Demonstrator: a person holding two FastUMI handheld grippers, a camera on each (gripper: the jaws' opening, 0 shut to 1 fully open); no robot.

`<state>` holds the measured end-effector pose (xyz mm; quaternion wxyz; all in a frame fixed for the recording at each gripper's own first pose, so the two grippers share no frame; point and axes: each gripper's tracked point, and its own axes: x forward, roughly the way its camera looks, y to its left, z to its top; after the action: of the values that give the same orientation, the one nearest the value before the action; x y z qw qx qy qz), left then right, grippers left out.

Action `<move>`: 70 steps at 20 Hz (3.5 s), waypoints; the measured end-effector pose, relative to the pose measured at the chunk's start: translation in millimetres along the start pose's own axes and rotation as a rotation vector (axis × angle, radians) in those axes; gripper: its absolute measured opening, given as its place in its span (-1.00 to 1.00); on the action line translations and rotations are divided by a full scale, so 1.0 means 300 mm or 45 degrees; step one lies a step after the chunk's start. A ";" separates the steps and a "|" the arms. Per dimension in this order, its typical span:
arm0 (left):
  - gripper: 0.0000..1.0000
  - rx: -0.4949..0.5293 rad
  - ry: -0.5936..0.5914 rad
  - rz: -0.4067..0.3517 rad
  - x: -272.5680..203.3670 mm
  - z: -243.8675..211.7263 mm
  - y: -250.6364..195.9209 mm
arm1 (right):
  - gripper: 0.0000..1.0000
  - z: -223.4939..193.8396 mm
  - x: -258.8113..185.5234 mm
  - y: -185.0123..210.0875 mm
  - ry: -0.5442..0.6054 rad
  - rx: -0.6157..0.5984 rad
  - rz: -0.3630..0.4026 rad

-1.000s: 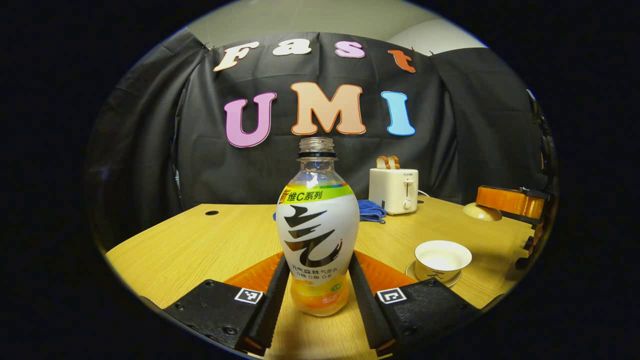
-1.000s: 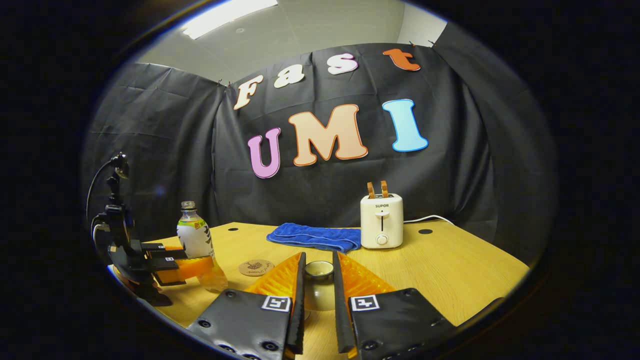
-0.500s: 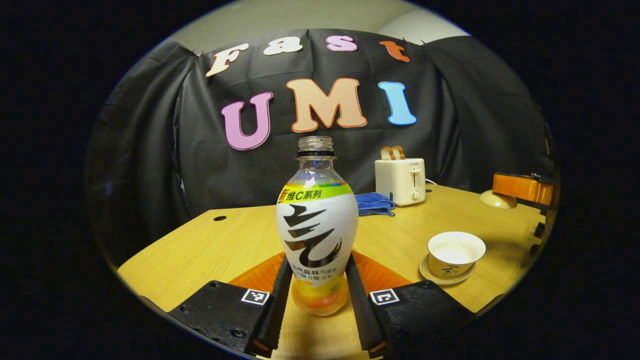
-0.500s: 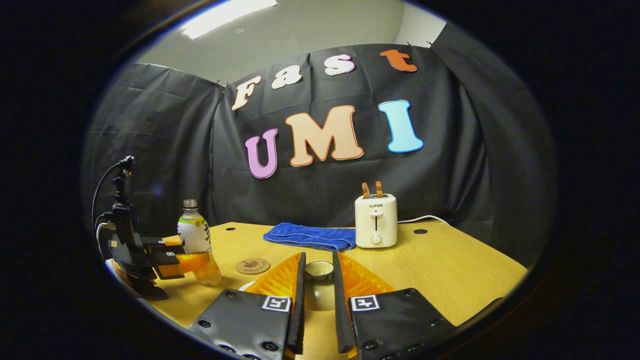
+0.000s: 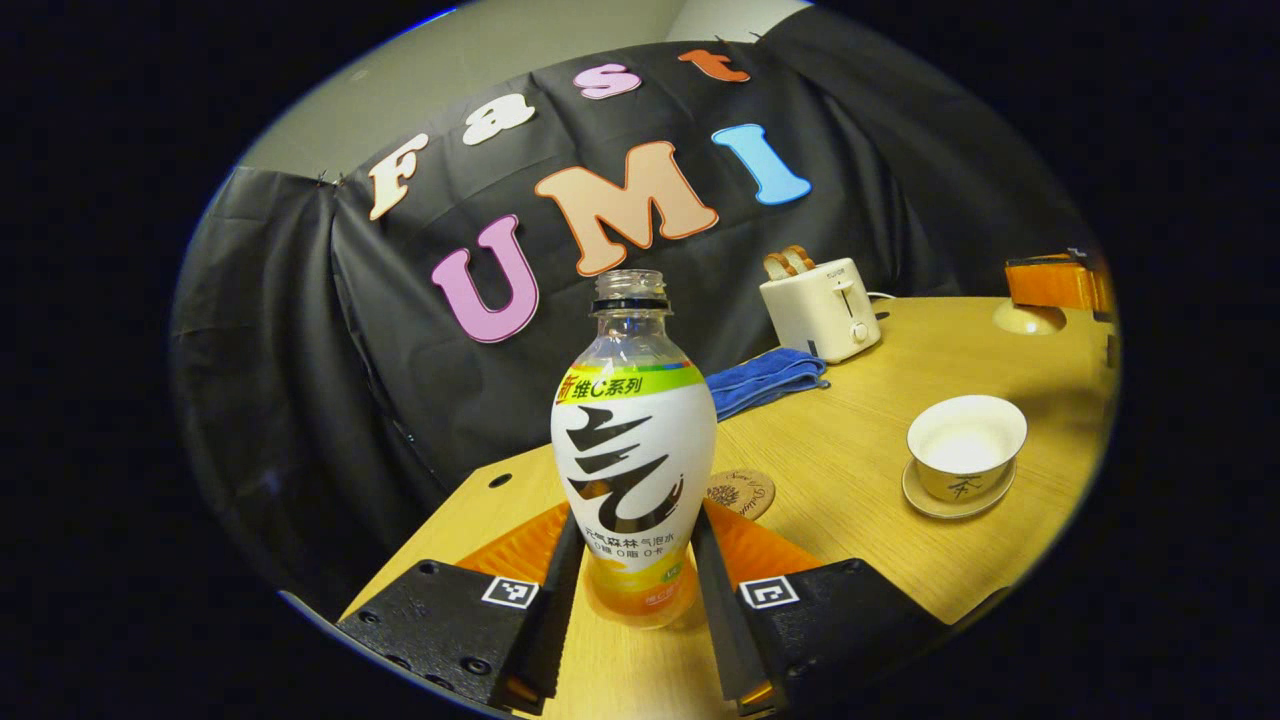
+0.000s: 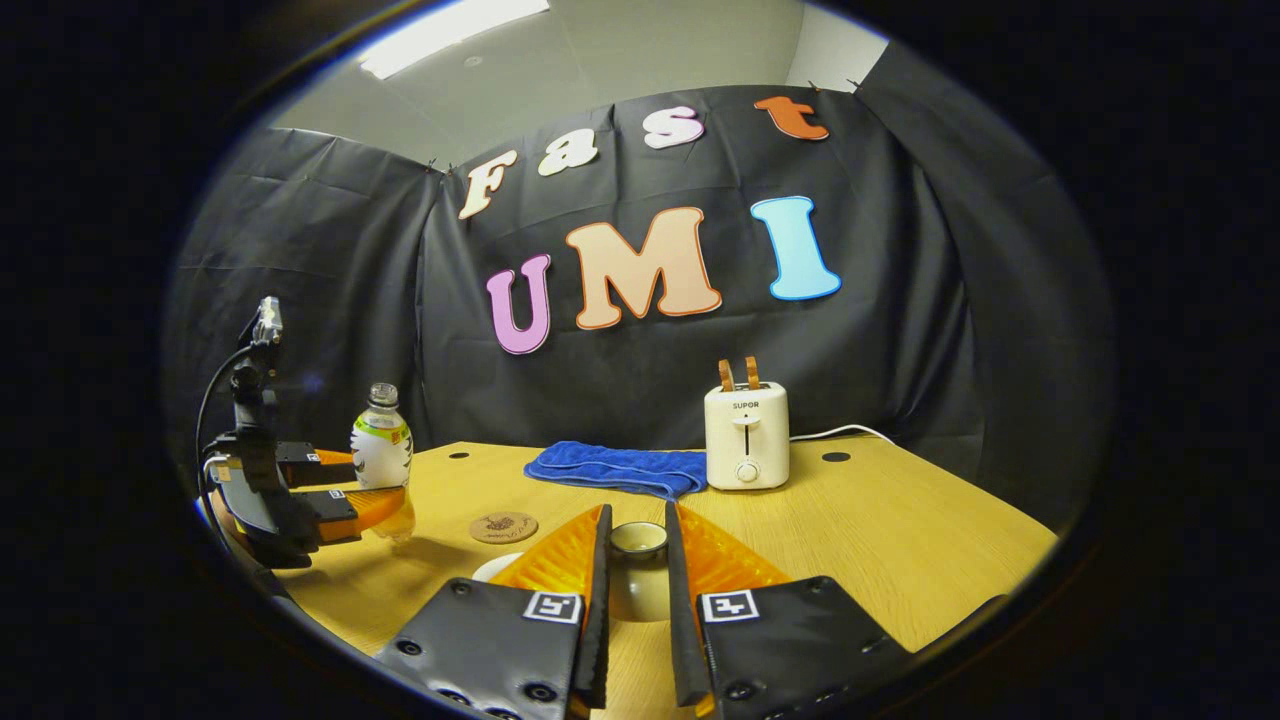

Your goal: Open the teacup lid with one hand, grasp the water bottle and pour water into the teacup with the other hand; after pouring, place the water bottle on the coaster and then close the teacup lid.

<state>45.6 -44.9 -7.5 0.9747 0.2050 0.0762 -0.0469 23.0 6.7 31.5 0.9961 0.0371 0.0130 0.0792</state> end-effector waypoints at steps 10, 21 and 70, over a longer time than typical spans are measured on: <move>0.15 0.456 -0.010 0.017 -0.005 0.012 -0.039 | -0.41 -0.014 -0.020 -0.011 -0.005 0.011 0.003; 0.16 0.909 0.007 -0.091 0.024 -0.027 -0.132 | -0.43 -0.039 -0.022 -0.014 0.006 -0.013 0.011; 0.17 2.118 0.009 -0.175 0.014 0.216 -0.132 | -0.38 -0.138 -0.027 -0.055 0.074 -0.073 0.023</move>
<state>53.3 -107.5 34.9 0.4998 0.8530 0.0319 -0.1466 16.3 -7.9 -11.0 0.9952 0.0064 0.0394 0.0896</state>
